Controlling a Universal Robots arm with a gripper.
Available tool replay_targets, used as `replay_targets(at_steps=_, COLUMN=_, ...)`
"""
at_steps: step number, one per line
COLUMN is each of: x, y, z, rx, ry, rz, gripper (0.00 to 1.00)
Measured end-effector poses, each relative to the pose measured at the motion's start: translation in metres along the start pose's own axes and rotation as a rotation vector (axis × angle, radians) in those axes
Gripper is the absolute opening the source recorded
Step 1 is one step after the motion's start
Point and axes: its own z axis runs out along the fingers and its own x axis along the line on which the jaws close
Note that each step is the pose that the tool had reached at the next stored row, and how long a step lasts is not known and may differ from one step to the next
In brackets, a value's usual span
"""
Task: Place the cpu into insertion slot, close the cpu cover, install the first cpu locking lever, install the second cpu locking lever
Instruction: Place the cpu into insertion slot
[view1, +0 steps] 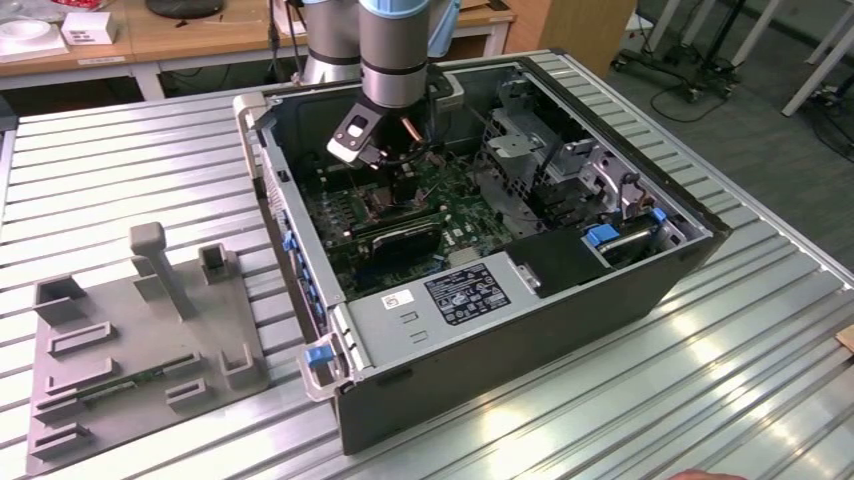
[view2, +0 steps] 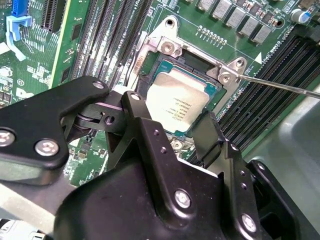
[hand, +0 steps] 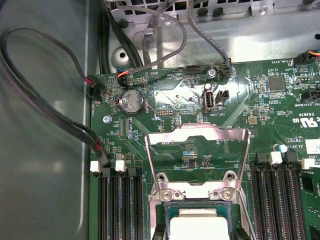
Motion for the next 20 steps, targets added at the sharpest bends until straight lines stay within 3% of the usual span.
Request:
replay_targets(at_steps=4, x=0.0000, y=0.0002, z=-0.0021, rx=-0.0001, ry=-0.0010, rz=0.000, gripper=0.62)
replay_targets(at_steps=8, x=0.0000, y=0.0005, z=-0.0109, rx=-0.0002, ry=-0.0023, rz=0.000, gripper=0.62)
replay_targets(at_steps=15, x=0.0000, y=0.0015, z=-0.0316, rx=-0.0003, ry=-0.0048, rz=0.000, gripper=0.62)
replay_targets(at_steps=20, x=0.0001, y=0.0024, z=-0.0510, rx=-0.0007, ry=-0.0102, rz=0.000, gripper=0.62)
